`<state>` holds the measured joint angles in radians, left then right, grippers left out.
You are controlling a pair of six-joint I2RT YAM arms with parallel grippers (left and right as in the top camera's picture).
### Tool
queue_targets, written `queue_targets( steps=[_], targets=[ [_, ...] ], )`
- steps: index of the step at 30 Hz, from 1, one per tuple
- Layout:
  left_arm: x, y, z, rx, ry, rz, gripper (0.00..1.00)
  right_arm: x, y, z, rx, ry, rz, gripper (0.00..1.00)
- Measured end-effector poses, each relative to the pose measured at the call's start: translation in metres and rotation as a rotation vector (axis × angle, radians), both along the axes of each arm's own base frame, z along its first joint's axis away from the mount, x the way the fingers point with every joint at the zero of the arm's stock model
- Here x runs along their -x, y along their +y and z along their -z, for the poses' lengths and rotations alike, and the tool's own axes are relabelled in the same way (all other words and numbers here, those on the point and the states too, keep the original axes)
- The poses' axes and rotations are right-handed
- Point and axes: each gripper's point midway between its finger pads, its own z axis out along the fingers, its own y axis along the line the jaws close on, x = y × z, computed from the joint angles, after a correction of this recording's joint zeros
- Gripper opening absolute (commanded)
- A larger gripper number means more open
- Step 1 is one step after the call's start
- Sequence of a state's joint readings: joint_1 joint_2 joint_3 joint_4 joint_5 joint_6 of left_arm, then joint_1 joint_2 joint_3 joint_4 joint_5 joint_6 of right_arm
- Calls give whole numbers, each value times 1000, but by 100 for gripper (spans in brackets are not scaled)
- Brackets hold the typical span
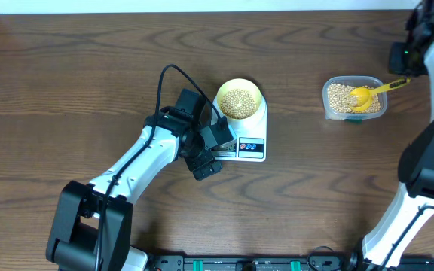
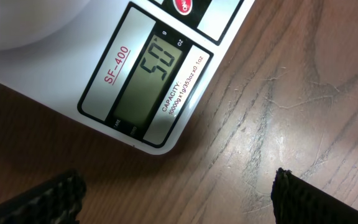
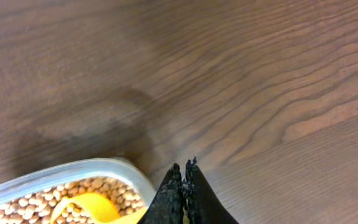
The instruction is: Scoop item into bowl and weigh 50g on scale
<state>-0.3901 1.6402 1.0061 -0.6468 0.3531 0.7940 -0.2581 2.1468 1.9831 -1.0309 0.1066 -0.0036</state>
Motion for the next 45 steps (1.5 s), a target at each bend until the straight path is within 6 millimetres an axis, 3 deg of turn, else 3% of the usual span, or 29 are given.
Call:
queue_targets(
  steps=[3,7,9,10,11,12,23,45],
  targets=[
    [0,0,0,0,0,0,98,-7,-4,-2,-51,-50,0,3],
    [0,0,0,0,0,0,98,-29,6,-12,-122,-155,-43,5],
    [0,0,0,0,0,0,98,-41,15,-18,-163,-211,-69,28],
    [0,0,0,0,0,0,98,-46,19,-21,-182,-236,-85,54],
    [0,0,0,0,0,0,98,-50,24,-23,-198,-254,-100,89],
    [0,0,0,0,0,0,98,-53,28,-25,-210,-270,-117,99],
    [0,0,0,0,0,0,98,-65,66,-32,-273,-309,-206,99],
    [0,0,0,0,0,0,98,-65,66,-32,-274,-309,-206,99]
  ],
)
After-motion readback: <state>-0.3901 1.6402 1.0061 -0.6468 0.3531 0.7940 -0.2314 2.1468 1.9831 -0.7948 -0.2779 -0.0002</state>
